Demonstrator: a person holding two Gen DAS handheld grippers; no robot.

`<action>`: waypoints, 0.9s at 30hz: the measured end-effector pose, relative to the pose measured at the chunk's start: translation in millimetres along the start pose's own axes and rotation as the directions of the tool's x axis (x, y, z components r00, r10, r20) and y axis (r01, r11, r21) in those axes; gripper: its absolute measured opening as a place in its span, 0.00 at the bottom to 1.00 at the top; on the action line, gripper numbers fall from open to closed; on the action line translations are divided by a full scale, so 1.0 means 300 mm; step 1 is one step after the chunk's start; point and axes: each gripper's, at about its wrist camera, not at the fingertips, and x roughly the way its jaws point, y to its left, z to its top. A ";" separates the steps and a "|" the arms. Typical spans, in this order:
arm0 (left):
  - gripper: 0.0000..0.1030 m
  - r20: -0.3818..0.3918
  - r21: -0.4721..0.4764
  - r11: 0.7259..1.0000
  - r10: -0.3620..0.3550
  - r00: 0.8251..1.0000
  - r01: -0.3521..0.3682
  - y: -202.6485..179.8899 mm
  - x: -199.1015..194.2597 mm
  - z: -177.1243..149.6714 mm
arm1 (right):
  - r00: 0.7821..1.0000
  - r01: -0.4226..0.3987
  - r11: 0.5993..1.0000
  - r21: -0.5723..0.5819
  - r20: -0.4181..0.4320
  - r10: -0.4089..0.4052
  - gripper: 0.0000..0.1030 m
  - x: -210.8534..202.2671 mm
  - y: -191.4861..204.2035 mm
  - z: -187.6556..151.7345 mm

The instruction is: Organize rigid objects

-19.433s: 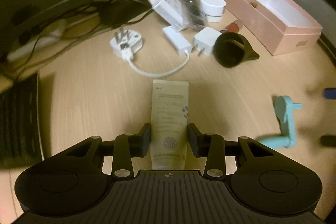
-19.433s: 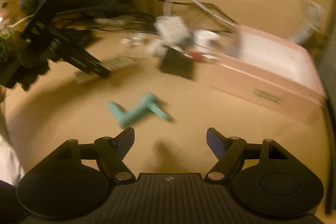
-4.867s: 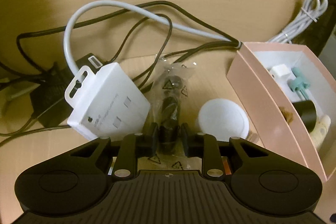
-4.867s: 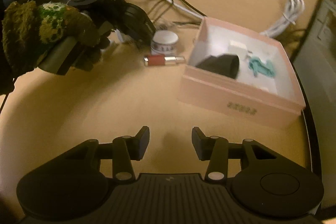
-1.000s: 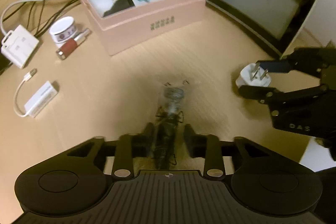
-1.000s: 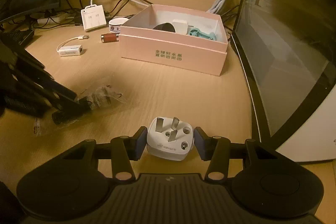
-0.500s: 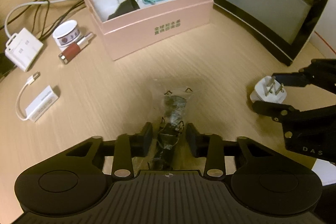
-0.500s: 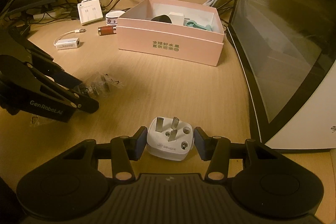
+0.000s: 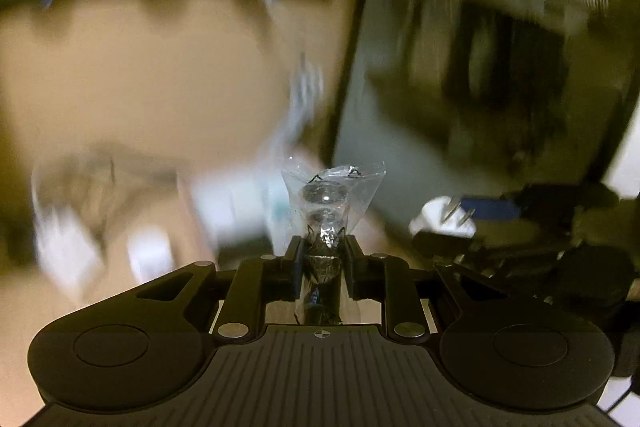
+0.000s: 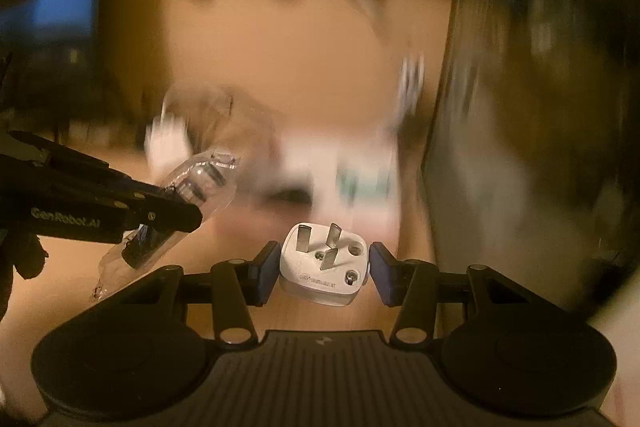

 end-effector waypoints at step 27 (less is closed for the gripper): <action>0.26 -0.200 -0.578 0.731 0.303 0.932 -0.362 0.662 0.006 -0.397 | 0.980 -0.153 0.980 -0.130 -0.149 0.134 0.67 0.270 0.163 -0.081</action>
